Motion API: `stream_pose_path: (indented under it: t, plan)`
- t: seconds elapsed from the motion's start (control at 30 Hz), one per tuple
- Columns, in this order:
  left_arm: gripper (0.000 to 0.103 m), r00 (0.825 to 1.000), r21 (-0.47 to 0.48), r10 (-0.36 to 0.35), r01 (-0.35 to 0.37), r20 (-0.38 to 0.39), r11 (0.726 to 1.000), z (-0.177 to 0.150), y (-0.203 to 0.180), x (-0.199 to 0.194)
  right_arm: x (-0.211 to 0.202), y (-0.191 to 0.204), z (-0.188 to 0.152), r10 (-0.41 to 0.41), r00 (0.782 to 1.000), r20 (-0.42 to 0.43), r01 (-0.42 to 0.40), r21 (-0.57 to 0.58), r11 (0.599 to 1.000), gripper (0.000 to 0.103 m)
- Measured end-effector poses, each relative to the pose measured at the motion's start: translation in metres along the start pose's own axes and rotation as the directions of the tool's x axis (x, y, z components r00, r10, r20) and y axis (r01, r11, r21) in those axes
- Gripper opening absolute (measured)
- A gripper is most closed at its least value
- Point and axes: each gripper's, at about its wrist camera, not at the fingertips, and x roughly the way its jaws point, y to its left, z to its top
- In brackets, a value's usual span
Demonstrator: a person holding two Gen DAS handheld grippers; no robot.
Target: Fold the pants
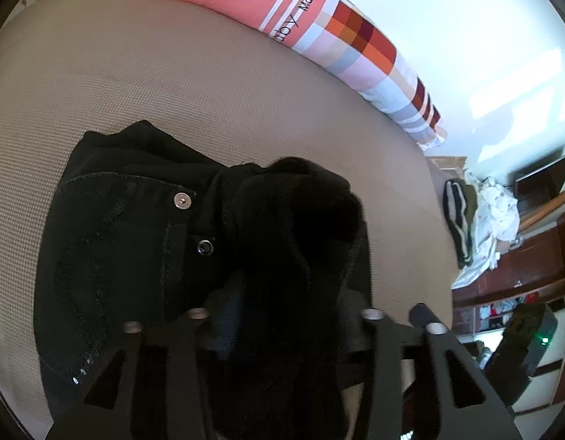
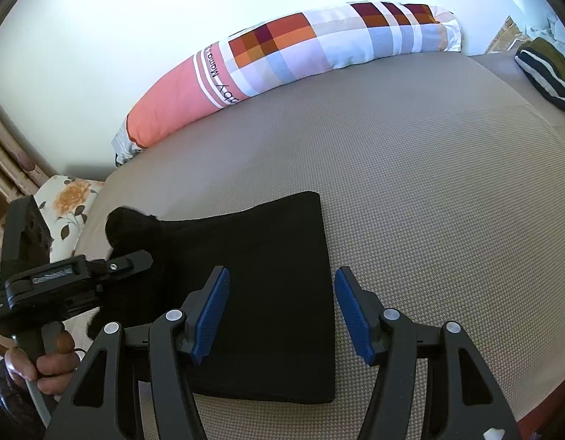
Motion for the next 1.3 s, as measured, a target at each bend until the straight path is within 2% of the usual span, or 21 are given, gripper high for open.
stream_pose_path:
  t: [0.23,0.33,0.5,0.6,0.77,0.87,1.0,1.2,1.3]
  plan:
    - [0.056,0.998,0.065,0.004,-0.008,0.061,0.998,-0.003,-0.011,-0.017,0.002,-0.002,-0.001,0.0,1.0,-0.001,0.0,-0.001,1.0,0.058]
    - [0.06,0.993,0.073,0.031,-0.04,0.116,0.997,-0.002,-0.007,-0.033,0.004,-0.003,-0.002,0.003,1.0,-0.007,-0.003,-0.001,1.0,0.058]
    - [0.061,0.97,0.112,0.137,-0.161,0.2,0.981,-0.007,0.012,-0.06,0.006,-0.001,-0.003,0.041,0.999,-0.018,-0.041,0.0,0.999,0.058]
    - [0.061,0.954,0.089,0.195,-0.219,0.226,0.972,-0.01,0.033,-0.073,0.008,0.002,-0.004,0.104,0.994,-0.044,-0.104,0.01,0.995,0.058]
    - [0.062,0.914,0.03,0.319,-0.336,0.25,0.941,-0.011,0.068,-0.086,0.021,0.008,-0.005,0.223,0.967,-0.127,-0.218,0.049,0.975,0.058]
    - [0.062,0.901,-0.014,0.352,-0.361,0.254,0.933,-0.013,0.089,-0.089,0.033,0.014,-0.005,0.28,0.942,-0.186,-0.273,0.063,0.96,0.059]
    - [0.062,0.904,-0.052,0.355,-0.354,0.238,0.934,-0.017,0.111,-0.09,0.053,0.018,-0.006,0.303,0.918,-0.255,-0.298,0.061,0.953,0.059]
    - [0.062,0.902,-0.064,0.375,-0.37,0.214,0.927,-0.023,0.128,-0.088,0.077,0.016,-0.002,0.323,0.9,-0.292,-0.315,0.078,0.946,0.059]
    - [0.062,0.908,-0.082,0.371,-0.362,0.195,0.929,-0.024,0.136,-0.086,0.087,0.015,0.001,0.336,0.892,-0.303,-0.326,0.083,0.942,0.059]
